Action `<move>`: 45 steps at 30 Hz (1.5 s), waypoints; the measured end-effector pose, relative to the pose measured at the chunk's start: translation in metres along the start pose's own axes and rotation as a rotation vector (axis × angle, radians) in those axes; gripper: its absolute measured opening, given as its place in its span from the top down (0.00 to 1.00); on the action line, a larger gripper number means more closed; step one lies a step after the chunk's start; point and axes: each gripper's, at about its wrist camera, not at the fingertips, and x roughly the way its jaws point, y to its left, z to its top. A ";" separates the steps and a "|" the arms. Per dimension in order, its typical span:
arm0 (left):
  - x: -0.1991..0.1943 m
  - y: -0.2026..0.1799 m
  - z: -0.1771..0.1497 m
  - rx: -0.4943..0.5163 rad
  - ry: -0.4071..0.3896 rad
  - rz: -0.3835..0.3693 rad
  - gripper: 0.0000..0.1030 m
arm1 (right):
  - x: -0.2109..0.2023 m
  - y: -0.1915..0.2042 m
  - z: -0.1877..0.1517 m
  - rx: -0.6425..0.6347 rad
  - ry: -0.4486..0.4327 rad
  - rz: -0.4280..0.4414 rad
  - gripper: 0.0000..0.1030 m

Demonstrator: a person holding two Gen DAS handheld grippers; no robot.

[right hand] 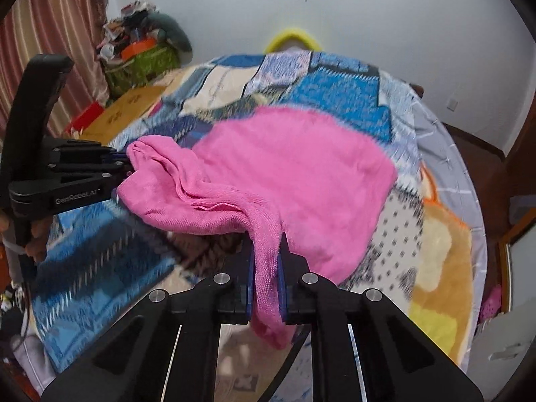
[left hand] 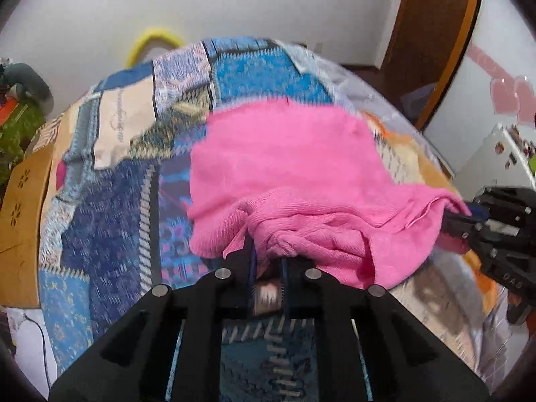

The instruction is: Fold small clothes

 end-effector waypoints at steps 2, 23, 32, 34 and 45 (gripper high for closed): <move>-0.001 0.001 0.015 -0.009 -0.016 -0.003 0.89 | 0.000 -0.003 0.012 -0.004 -0.011 -0.013 0.91; 0.089 0.040 0.141 -0.087 -0.044 0.064 0.97 | 0.084 -0.084 0.119 0.074 -0.008 -0.114 0.93; 0.139 0.042 0.148 -0.029 0.023 0.127 0.97 | 0.120 -0.107 0.121 0.108 0.048 -0.126 0.90; 0.140 0.046 0.148 -0.037 0.035 0.130 0.95 | 0.119 -0.108 0.121 0.100 0.050 -0.139 0.86; 0.098 0.069 0.140 -0.102 0.002 0.152 0.22 | 0.069 -0.109 0.117 0.126 -0.017 -0.129 0.31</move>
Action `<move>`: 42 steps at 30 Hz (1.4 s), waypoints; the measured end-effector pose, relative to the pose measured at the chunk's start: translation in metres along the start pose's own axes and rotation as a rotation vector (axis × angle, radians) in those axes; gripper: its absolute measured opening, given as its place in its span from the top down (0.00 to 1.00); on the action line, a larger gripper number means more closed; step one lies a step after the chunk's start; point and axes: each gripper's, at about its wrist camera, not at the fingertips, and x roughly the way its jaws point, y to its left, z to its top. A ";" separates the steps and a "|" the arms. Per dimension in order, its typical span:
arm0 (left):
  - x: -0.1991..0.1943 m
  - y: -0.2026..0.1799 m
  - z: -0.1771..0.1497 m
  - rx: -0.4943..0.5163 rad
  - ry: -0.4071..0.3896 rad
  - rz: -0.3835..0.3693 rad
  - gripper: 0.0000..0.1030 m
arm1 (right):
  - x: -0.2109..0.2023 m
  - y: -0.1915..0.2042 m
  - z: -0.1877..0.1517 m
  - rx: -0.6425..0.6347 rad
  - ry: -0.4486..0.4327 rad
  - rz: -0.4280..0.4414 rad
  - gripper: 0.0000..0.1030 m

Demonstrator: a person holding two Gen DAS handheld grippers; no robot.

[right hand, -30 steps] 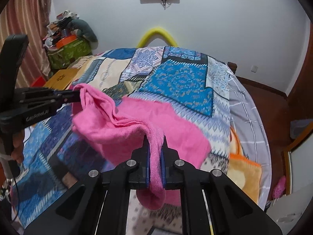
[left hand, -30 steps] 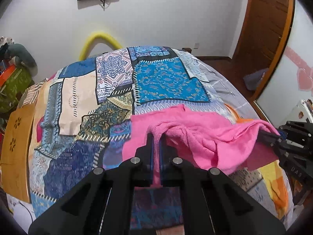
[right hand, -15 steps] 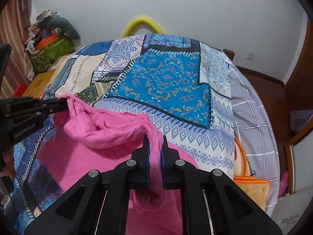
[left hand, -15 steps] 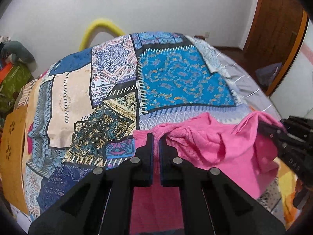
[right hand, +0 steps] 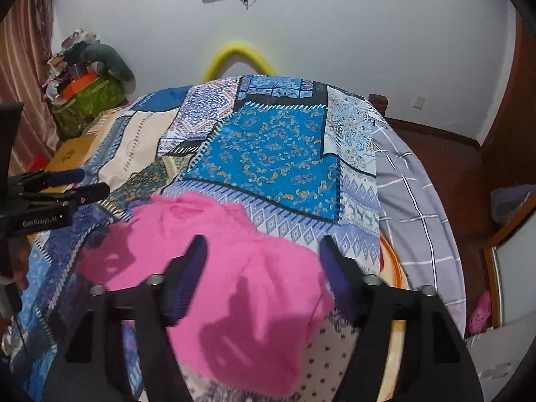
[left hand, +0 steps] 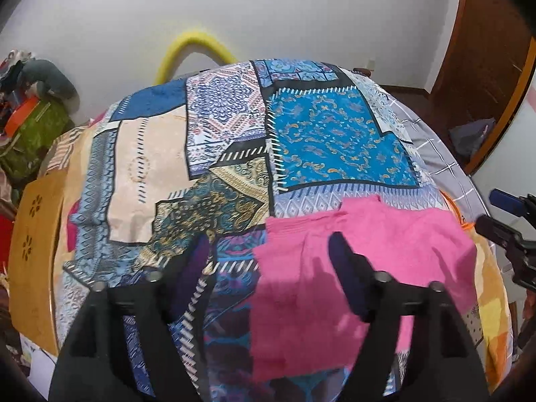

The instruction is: Fold small clothes

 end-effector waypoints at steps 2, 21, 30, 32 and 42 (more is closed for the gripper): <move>0.000 0.004 -0.005 -0.003 0.048 -0.022 0.15 | -0.006 0.002 -0.008 -0.008 0.004 -0.006 0.23; 0.060 0.020 -0.046 -0.277 0.286 -0.336 0.14 | 0.036 -0.036 -0.082 0.154 0.175 0.028 0.19; 0.070 0.003 -0.041 -0.290 0.262 -0.380 0.17 | 0.065 -0.051 -0.088 0.314 0.210 0.114 0.19; 0.070 -0.003 -0.041 -0.276 0.251 -0.371 0.26 | 0.070 -0.052 -0.089 0.338 0.212 0.135 0.19; 0.068 -0.028 -0.043 -0.217 0.248 -0.400 0.75 | 0.066 -0.046 -0.087 0.391 0.181 0.244 0.64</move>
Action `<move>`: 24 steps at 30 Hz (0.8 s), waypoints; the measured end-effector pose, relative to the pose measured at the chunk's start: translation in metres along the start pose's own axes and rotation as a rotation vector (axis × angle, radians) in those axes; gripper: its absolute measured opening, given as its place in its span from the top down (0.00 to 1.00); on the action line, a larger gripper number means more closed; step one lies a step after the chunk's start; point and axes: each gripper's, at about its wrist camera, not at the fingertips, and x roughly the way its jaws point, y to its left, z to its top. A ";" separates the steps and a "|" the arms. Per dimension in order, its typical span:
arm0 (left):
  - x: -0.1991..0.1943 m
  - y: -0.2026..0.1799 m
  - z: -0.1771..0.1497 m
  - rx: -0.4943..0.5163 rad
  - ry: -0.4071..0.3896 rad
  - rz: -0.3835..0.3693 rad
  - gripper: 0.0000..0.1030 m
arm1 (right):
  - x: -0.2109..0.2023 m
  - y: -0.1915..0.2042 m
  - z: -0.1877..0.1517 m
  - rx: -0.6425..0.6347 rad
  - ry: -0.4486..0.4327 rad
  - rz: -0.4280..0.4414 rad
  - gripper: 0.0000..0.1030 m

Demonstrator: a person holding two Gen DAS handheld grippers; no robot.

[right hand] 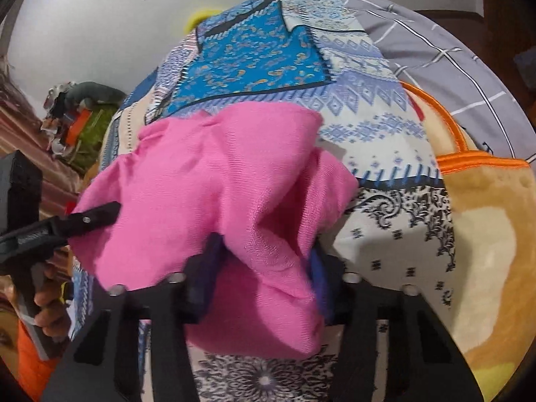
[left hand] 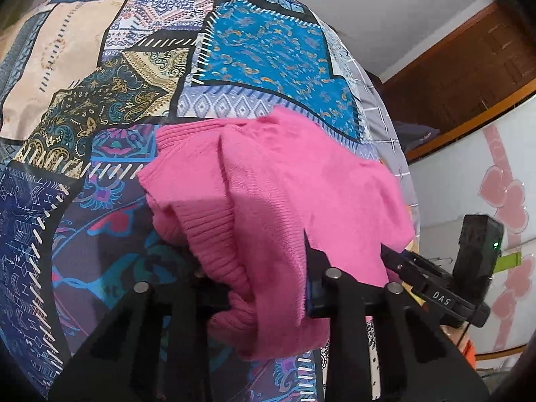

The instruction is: Fold small clothes

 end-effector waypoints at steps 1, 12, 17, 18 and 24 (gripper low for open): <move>0.000 -0.001 -0.001 0.003 0.001 0.001 0.76 | -0.001 0.003 0.000 -0.007 -0.001 0.008 0.73; -0.037 -0.007 -0.016 0.062 -0.060 0.062 0.83 | -0.034 0.046 0.006 -0.114 -0.063 -0.045 0.89; -0.069 -0.004 -0.024 0.065 -0.116 0.075 0.84 | -0.053 0.079 0.005 -0.176 -0.090 -0.021 0.90; -0.079 -0.004 -0.027 0.067 -0.131 0.077 0.84 | -0.057 0.087 0.004 -0.190 -0.097 -0.017 0.90; -0.133 0.008 -0.043 0.073 -0.194 0.102 0.84 | -0.078 0.130 0.000 -0.245 -0.133 0.017 0.90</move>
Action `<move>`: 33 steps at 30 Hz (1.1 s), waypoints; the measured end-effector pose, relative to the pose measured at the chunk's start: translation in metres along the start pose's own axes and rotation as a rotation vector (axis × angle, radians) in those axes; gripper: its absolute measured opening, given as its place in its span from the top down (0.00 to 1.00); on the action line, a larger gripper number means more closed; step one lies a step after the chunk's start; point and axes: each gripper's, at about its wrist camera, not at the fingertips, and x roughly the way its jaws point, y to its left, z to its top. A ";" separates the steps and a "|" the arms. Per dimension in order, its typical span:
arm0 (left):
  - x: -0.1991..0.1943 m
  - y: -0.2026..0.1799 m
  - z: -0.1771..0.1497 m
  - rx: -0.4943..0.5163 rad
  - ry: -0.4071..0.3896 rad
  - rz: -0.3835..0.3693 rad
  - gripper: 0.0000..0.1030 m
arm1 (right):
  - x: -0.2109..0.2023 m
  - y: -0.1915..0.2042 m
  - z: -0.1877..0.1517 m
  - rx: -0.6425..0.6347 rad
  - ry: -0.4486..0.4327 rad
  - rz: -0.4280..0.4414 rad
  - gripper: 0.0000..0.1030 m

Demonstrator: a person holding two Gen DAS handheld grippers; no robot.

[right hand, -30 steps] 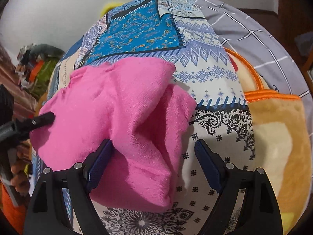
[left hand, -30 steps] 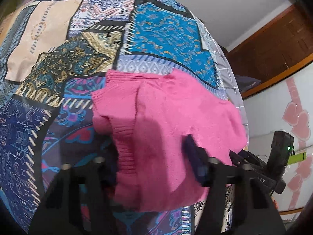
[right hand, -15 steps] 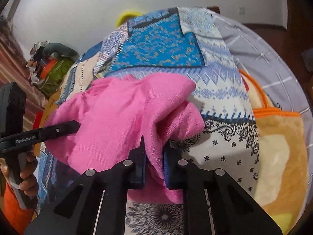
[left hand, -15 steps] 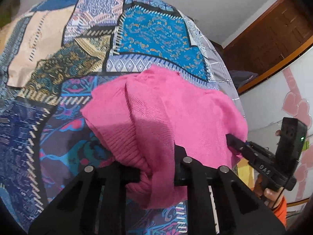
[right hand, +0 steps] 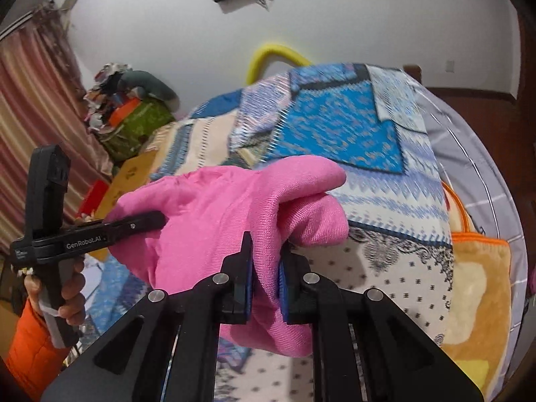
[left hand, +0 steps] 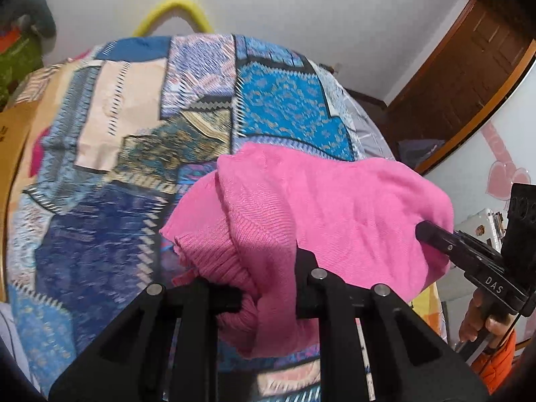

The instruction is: Fold small clothes

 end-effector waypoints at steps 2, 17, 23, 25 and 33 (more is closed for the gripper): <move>-0.019 0.007 -0.004 -0.003 -0.024 0.007 0.84 | -0.003 0.012 -0.001 -0.012 -0.004 0.009 0.90; -0.066 0.060 -0.072 0.019 -0.039 0.104 0.84 | 0.029 0.080 -0.038 -0.068 0.096 0.078 0.90; -0.040 0.081 -0.101 -0.017 0.035 0.108 0.84 | 0.058 0.078 -0.062 -0.074 0.192 0.051 0.90; -0.030 0.086 -0.108 -0.026 0.059 0.109 0.84 | 0.063 0.076 -0.069 -0.079 0.207 0.033 0.90; -0.023 0.084 -0.119 0.051 0.062 0.159 0.78 | 0.068 0.064 -0.077 -0.089 0.229 -0.008 0.89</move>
